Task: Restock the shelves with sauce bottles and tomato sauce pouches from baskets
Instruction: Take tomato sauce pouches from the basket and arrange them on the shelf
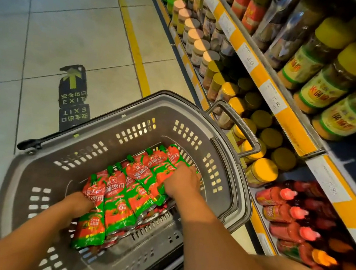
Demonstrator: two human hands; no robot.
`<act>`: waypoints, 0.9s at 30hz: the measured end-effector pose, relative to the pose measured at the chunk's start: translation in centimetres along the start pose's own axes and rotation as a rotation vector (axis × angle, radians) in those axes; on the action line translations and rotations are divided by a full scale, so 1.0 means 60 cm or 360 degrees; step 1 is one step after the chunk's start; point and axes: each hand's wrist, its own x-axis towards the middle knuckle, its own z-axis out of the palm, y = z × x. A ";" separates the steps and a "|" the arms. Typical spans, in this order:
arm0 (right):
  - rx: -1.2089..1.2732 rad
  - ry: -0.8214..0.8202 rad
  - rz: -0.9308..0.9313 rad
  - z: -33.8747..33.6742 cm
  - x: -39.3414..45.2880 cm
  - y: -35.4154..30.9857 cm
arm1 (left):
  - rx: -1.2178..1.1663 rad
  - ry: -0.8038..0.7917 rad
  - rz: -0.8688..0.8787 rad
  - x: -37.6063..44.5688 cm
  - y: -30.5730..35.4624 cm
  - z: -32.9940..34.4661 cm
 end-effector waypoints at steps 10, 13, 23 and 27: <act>0.0217 -0.0086 -0.0026 0.021 0.008 -0.015 | 0.0067 0.0083 0.0092 0.000 0.018 0.005; 0.0315 -0.0095 0.0032 0.027 0.013 -0.014 | 0.0106 0.0126 0.0096 -0.005 0.021 0.004; 0.0438 -0.0123 0.0202 0.036 0.012 -0.023 | 0.0446 0.0143 0.0175 -0.019 0.026 -0.002; 0.0677 -0.0291 0.0321 0.030 0.001 -0.030 | 0.0504 0.0148 0.0271 -0.013 0.020 -0.003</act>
